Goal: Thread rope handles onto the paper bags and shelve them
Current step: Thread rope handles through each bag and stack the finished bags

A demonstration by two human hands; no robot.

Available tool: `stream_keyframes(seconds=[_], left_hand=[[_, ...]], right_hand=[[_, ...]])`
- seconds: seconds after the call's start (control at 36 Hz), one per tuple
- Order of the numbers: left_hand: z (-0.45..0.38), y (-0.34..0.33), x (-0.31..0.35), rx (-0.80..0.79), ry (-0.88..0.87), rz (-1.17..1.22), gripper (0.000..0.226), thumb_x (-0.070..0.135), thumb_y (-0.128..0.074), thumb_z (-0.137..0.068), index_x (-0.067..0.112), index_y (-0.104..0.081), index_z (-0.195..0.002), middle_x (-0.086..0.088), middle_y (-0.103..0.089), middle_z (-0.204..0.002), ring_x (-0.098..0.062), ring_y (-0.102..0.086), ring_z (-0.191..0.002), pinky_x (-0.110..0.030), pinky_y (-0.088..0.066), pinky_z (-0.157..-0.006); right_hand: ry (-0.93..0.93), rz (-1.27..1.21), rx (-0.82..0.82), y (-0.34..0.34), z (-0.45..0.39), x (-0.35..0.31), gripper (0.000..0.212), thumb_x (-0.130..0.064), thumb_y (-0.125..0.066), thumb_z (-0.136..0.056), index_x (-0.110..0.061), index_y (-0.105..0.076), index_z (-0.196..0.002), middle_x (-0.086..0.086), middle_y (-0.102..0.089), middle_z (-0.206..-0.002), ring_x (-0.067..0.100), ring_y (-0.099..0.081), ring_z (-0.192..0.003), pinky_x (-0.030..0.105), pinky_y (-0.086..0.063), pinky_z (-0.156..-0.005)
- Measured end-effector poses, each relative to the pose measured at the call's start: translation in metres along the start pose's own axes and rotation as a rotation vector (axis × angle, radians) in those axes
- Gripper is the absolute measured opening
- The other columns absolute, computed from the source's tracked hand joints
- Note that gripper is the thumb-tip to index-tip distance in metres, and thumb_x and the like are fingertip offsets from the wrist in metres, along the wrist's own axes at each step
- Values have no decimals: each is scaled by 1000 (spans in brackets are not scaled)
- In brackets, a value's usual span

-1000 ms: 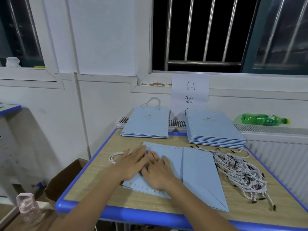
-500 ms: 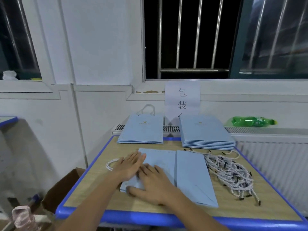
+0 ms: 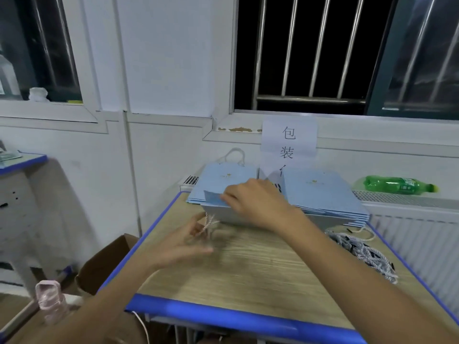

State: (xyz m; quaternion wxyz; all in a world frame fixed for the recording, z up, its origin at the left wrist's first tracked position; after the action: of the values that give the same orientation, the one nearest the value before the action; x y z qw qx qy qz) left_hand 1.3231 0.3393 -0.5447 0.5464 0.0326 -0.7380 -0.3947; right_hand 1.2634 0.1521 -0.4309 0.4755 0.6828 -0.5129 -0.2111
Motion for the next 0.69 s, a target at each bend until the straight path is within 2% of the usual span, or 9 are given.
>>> stream_keyframes(seconds=[0.08,0.14,0.19,0.28,0.33,0.42,0.53,0.61,0.69], left_hand=[[1,-15,0,144,-122,-160,81,55,-66,-68,41,-23,-135,18,-53,-118,5,-51,-106,-16,-41,-93],[-11,-14,-1,297,-154,-188,49,48,-58,-77,38,-42,-123,9,-61,-98,-6,-59,-90,-33,-50,-84],[-22,-5,7,417,-149,-128,7,32,-57,-86,27,-59,-92,5,-61,-78,-15,-59,-76,-33,-48,-72],[-29,27,38,447,-204,198,33,44,-60,-70,14,-61,-59,4,-52,-52,-10,-50,-58,-25,-36,-62],[-29,56,61,445,-198,384,22,35,-61,-60,15,-67,-52,3,-55,-46,-4,-43,-44,-19,-34,-57],[-26,97,92,344,-173,822,31,12,-53,-77,13,-68,-50,6,-40,-32,-8,-37,-32,-26,-49,-70],[-23,124,129,209,-143,971,6,13,-63,-70,14,-68,-73,10,-30,-41,-4,-26,-28,-16,-47,-50],[-40,125,132,229,-44,969,13,11,-46,-94,12,-57,-88,8,-38,-50,-5,-26,-27,-12,-36,-40],[-56,110,120,129,54,1145,20,10,-38,-98,7,-48,-81,3,-46,-51,-3,-34,-30,-12,-39,-40]], right_hand=[[-56,-70,-1,11,-3,6,36,-35,-32,-102,-13,-54,-82,7,-55,-81,31,-56,-90,34,-27,-63],[-80,-55,34,20,-5,14,35,-38,-31,-102,-18,-46,-77,7,-56,-83,30,-55,-90,34,-28,-65],[-105,-82,73,31,-9,24,36,-40,-34,-101,-21,-45,-73,2,-51,-77,29,-54,-90,35,-34,-68],[-196,-227,147,53,-17,46,41,-40,-41,-99,-18,-49,-66,-3,-47,-67,23,-50,-82,35,-36,-70],[-216,-390,217,67,-21,64,44,-36,-47,-97,-11,-46,-61,1,-43,-61,19,-43,-67,33,-32,-63],[-279,-698,246,90,-23,79,47,-32,-55,-92,10,-52,-69,9,-44,-65,15,-41,-59,27,-32,-58],[-475,-932,126,97,-18,88,25,-21,-60,-90,0,-62,-77,2,-45,-53,6,-34,-38,17,-28,-42],[-598,-994,51,72,-11,85,15,-18,-63,-79,-12,-60,-66,6,-56,-62,13,-50,-54,26,-39,-57],[-784,-1276,-53,31,4,79,12,-16,-65,-77,-5,-63,-82,15,-65,-87,24,-59,-73,34,-45,-72]])
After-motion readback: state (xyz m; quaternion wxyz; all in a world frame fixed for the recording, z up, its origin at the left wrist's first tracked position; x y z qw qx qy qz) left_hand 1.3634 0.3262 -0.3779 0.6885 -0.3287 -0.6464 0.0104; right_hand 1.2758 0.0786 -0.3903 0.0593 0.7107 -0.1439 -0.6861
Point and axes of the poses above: each hand's wrist, its own z-axis away from the middle knuckle, its own y-axis out of the back of the hand, x = y × z, the point moved 1 cm from there along -z, towards the middle knuckle
